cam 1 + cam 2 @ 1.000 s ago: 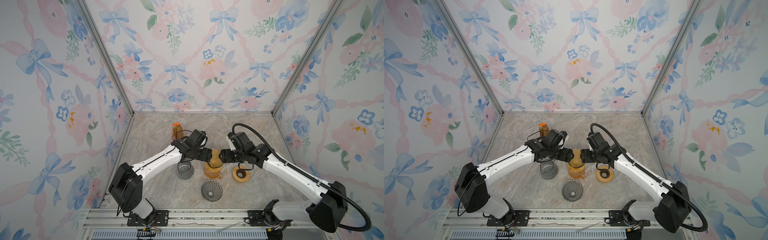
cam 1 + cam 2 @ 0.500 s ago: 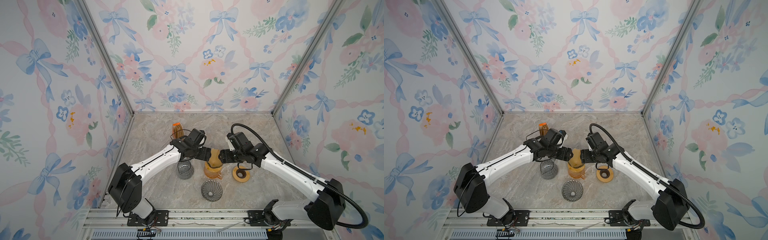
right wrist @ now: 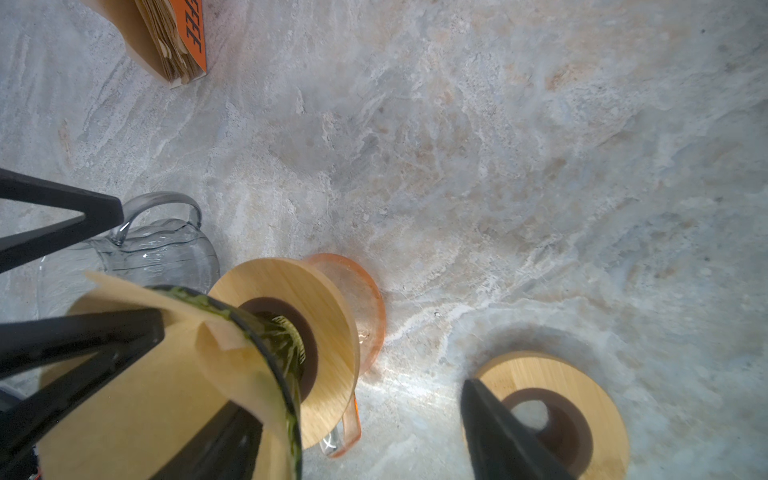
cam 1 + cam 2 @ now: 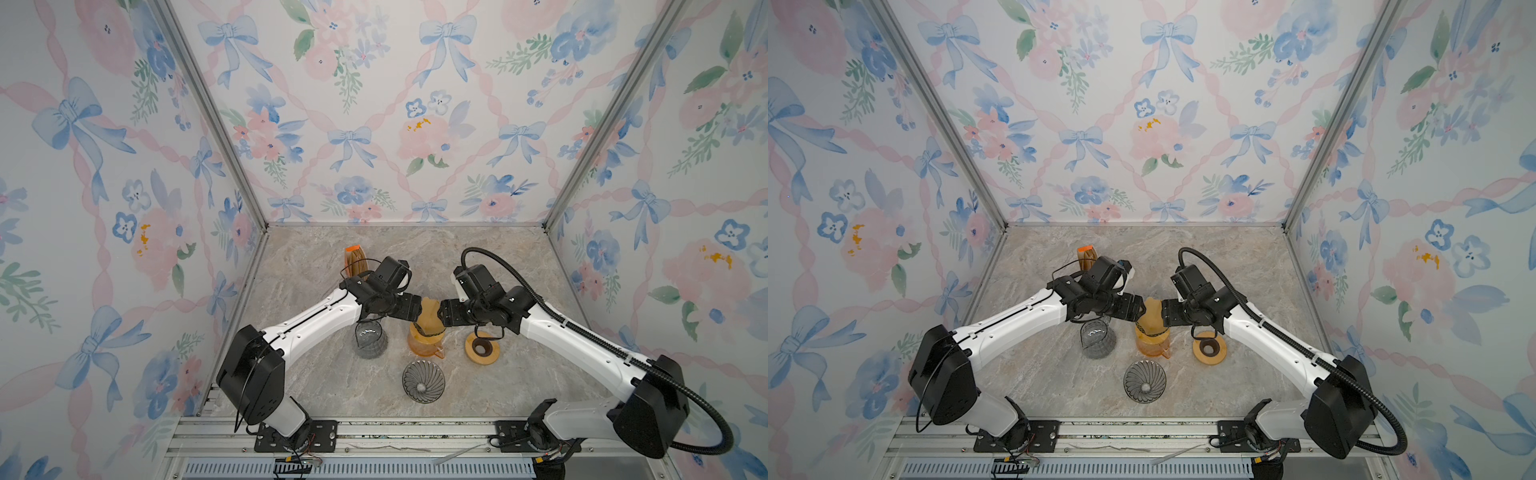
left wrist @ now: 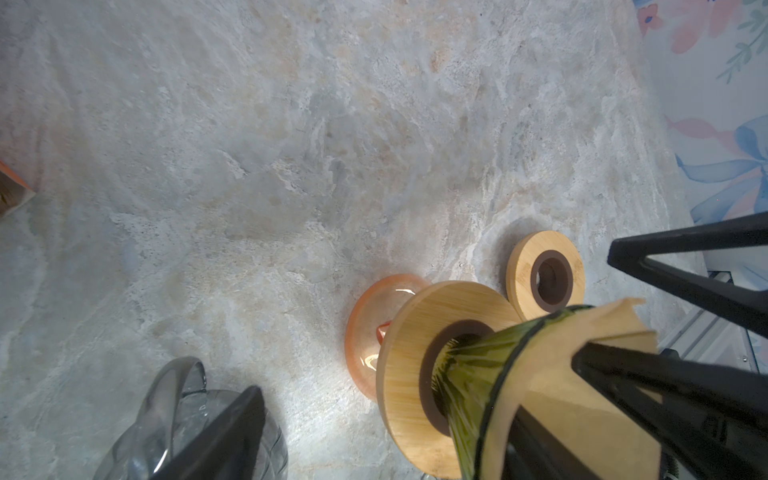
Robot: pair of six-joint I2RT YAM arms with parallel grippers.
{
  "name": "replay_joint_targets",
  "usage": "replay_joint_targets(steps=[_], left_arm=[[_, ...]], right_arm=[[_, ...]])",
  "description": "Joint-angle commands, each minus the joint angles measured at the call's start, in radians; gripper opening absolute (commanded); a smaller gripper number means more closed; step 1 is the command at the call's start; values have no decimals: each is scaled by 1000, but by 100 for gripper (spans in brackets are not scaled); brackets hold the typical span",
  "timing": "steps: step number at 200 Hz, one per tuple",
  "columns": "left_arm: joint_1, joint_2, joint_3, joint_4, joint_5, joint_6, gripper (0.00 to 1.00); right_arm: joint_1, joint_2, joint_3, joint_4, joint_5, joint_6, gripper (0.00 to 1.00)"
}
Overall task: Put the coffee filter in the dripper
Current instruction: 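Pinch the brown filter rim with both grippers and press it into the dripper, then release the filter and move the right gripper to the wooden ring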
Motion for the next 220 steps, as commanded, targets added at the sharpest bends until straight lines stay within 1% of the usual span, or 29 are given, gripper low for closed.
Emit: replay_joint_targets(steps=[1, 40, 84, 118, 159, 220], left_arm=[[4, 18, 4, 5, 14, 0, 86], [4, 22, -5, 10, 11, 0, 86], [11, 12, 2, 8, 15, -1, 87], [13, 8, 9, 10, 32, 0, 89], [13, 3, 23, 9, 50, 3, 89], [15, -65, 11, 8, 86, 14, 93]], right_arm=[[-9, 15, -8, -17, 19, -18, 76], [-7, 18, -3, -17, 16, -23, 76], [-7, -33, 31, -17, -28, -39, 76], [-7, -108, 34, -15, -74, -38, 77], [-5, -215, -3, -27, -95, -32, 76], [10, -342, -60, -89, -107, -33, 75]])
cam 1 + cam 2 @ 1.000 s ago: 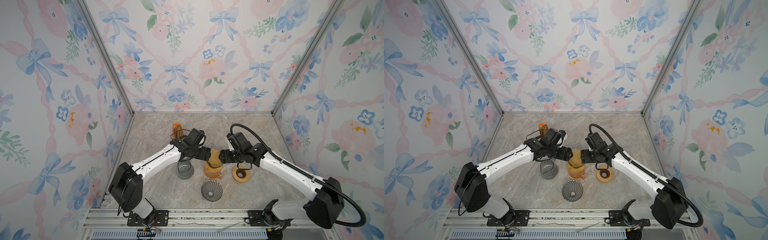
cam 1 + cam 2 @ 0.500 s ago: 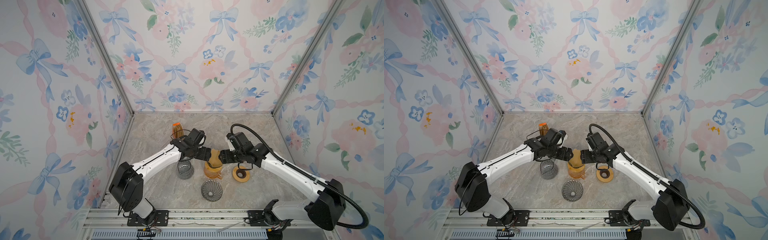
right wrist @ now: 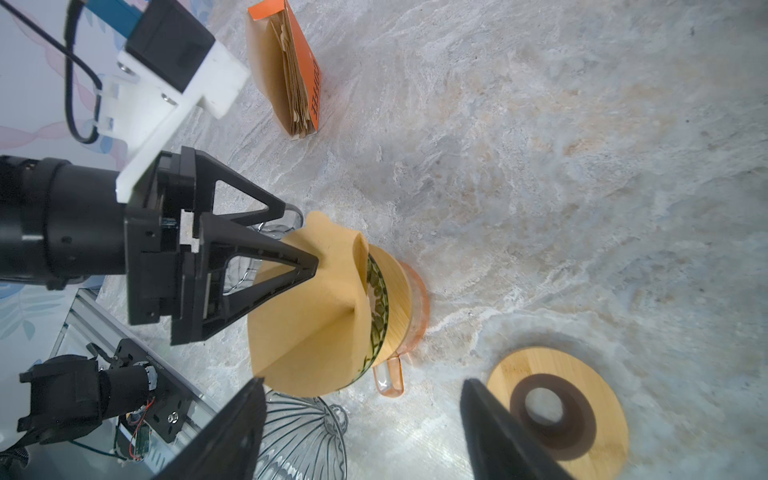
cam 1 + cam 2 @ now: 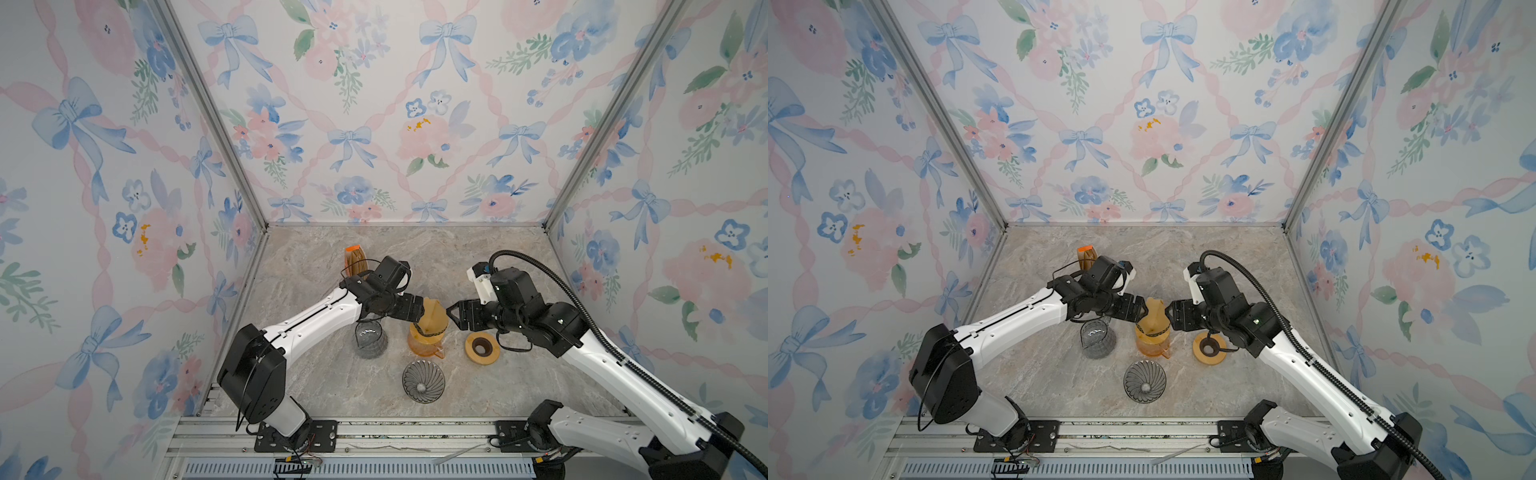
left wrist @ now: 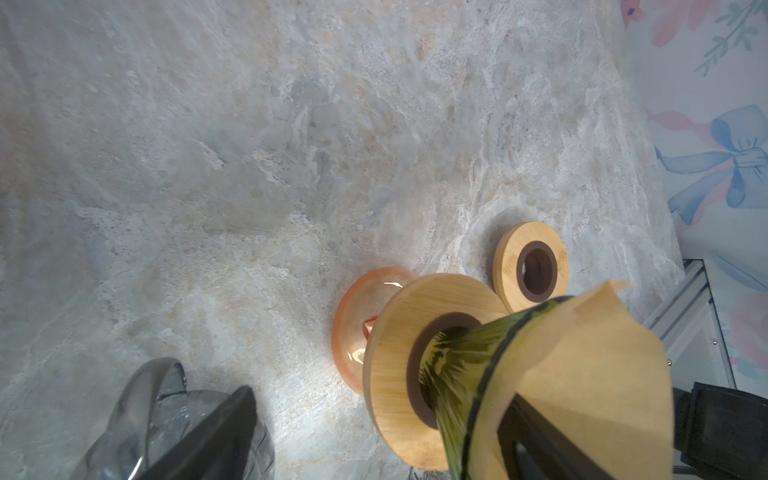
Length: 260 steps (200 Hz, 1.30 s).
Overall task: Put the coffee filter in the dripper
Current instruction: 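Release the filter and move the right gripper to the wooden ring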
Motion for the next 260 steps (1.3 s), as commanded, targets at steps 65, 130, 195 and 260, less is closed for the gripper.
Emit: replay_joint_targets(steps=[65, 130, 195, 260], left_arm=[[22, -206, -55, 6, 56, 34, 94], [24, -388, -182, 49, 77, 28, 98], [23, -556, -342, 279, 163, -5, 98], [26, -563, -364, 328, 175, -24, 98]], right_arm=[[73, -84, -99, -107, -17, 27, 67], [9, -151, -256, -91, 51, 159, 69], [-204, -123, -349, -56, 15, 239, 71], [-448, -231, -539, 45, -96, 309, 71]])
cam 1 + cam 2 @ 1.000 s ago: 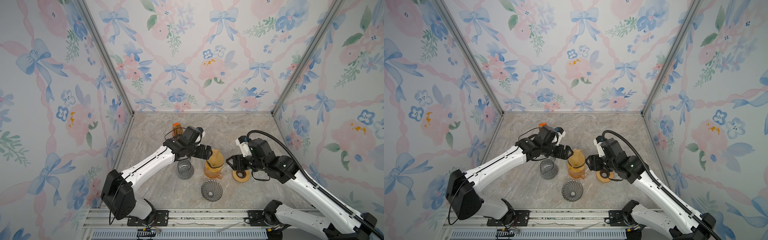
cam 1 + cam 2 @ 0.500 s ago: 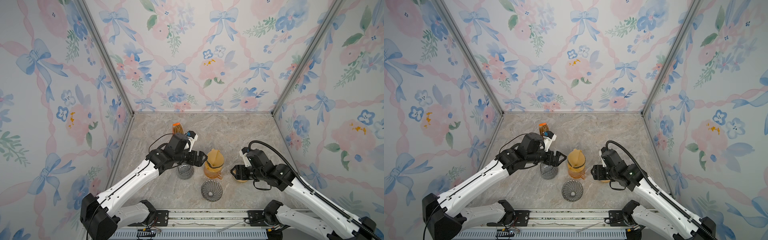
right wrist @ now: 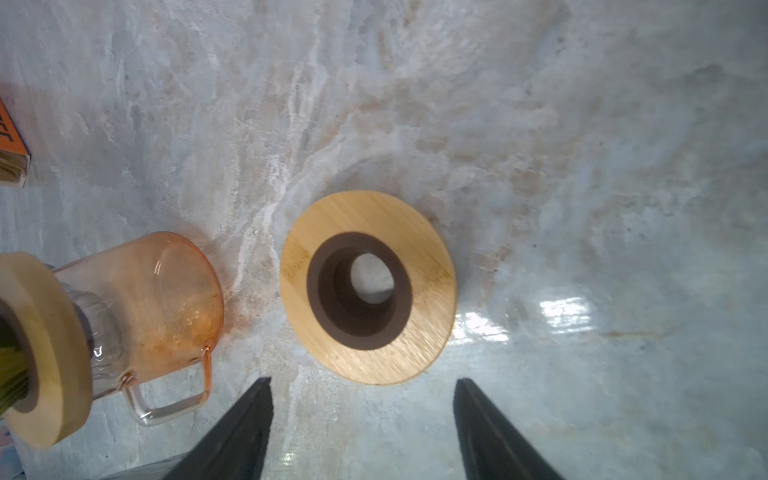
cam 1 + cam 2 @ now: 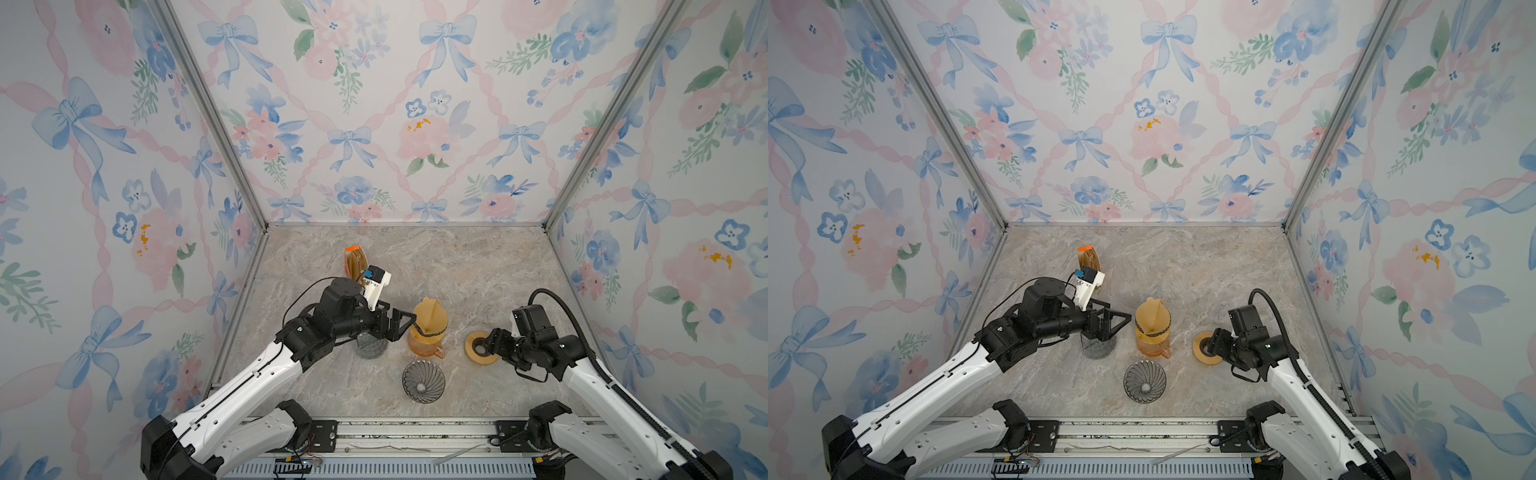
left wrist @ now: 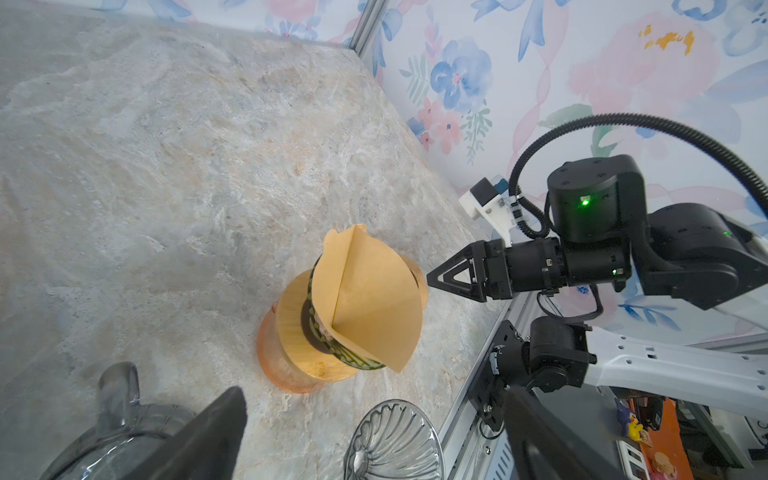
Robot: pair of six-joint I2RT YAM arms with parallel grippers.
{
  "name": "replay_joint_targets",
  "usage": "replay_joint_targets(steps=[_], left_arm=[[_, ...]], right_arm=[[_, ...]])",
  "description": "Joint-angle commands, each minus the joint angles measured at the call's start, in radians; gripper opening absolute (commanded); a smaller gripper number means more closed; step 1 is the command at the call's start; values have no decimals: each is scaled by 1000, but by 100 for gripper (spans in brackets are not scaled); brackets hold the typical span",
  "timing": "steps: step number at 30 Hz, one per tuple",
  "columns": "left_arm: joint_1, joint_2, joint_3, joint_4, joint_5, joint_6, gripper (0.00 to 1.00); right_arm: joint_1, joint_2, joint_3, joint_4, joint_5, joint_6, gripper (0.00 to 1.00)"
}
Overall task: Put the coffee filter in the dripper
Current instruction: 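Release the filter and move the right gripper to the wooden ring, then lower the right gripper onto the wooden ring edge and close it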
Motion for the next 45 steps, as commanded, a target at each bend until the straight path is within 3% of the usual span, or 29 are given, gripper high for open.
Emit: replay_joint_targets(steps=[1, 9, 37, 45], left_arm=[[7, -5, -20, 60, 24, -20, 98], [7, 4, -44, 85, 35, -42, 98], [7, 37, -25, 119, 23, -40, 98], [7, 45, -25, 124, 25, -41, 98]], right_arm=[[-73, -46, -42, 41, -58, 34, 71], [-186, -55, -129, 109, -148, 24, 69], [-188, 125, -236, 427, -241, 60, 60], [-188, 97, -195, 420, -240, 52, 51]])
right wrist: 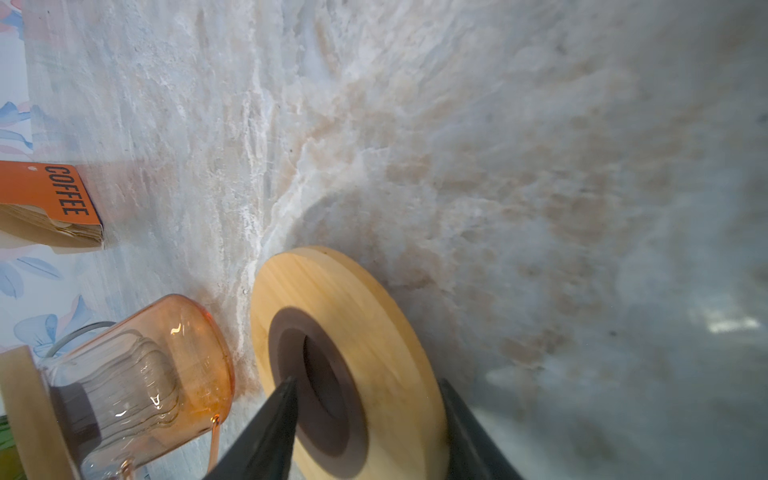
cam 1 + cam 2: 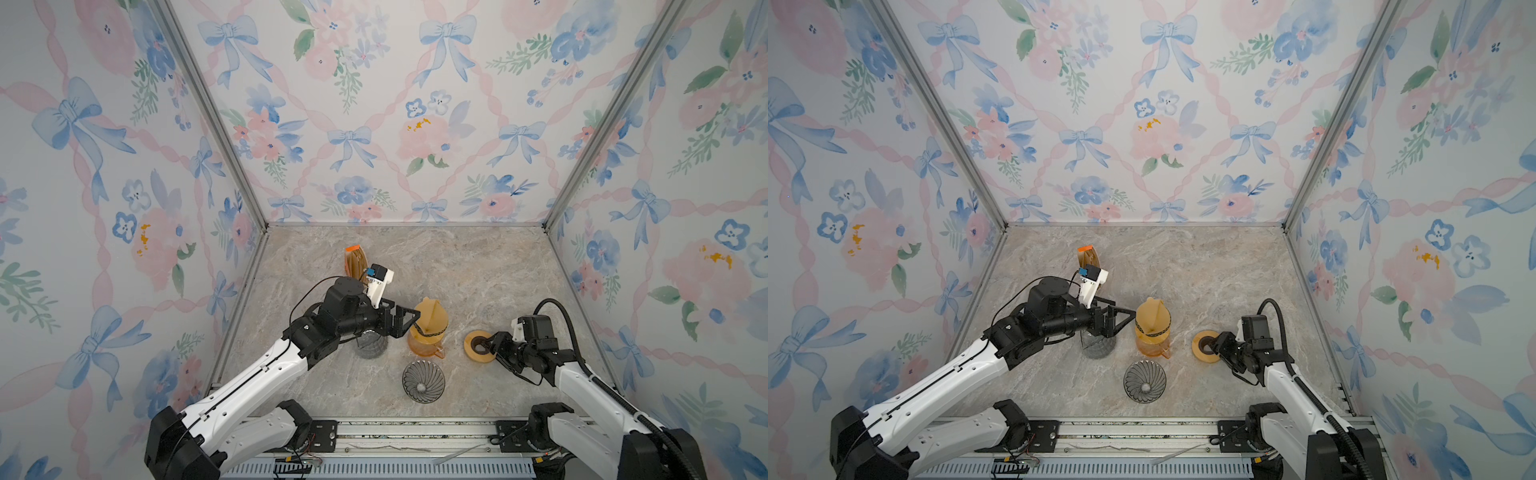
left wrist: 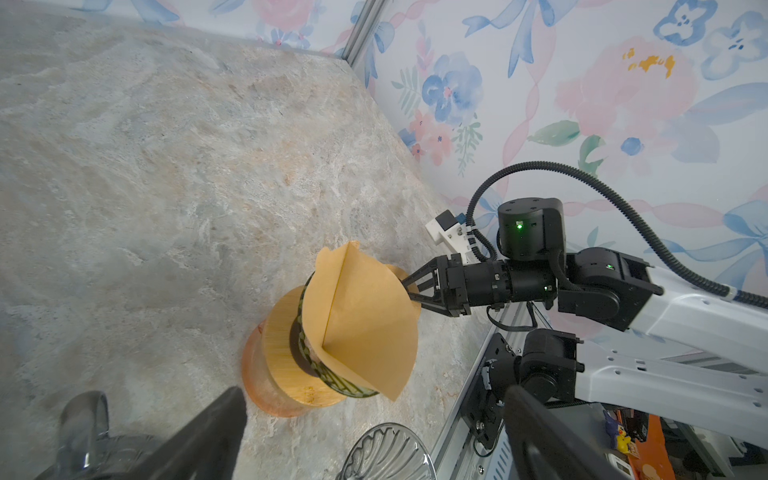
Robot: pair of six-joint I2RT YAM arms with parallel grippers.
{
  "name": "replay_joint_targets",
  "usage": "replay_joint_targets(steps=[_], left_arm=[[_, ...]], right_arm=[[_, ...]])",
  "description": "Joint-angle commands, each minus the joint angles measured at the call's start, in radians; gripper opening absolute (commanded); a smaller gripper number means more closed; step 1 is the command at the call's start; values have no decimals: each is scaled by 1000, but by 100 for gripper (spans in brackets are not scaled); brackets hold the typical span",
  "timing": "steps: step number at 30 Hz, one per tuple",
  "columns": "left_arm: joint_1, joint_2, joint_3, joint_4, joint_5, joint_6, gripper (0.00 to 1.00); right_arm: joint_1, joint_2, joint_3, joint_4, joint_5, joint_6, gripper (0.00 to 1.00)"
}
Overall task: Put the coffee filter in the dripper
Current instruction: 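Lower the right gripper onto the wooden ring edge and close it, then lift the wooden ring upright with the right gripper toward the left gripper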
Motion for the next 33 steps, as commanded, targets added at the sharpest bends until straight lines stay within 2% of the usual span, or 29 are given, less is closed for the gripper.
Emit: replay_joint_targets(steps=[1, 18, 26, 33], left_arm=[[6, 9, 2, 25, 10, -7, 98], [5, 22, 5, 30, 21, -18, 98], [5, 21, -4, 30, 18, -31, 98], [4, 31, -24, 67, 41, -68, 98]], right_arm=[[-7, -2, 39, -2, -7, -11, 49], [2, 91, 120, 15, -4, -40, 21], [3, 47, 163, -41, 14, -73, 15], [2, -11, 273, -162, 58, -128, 12]])
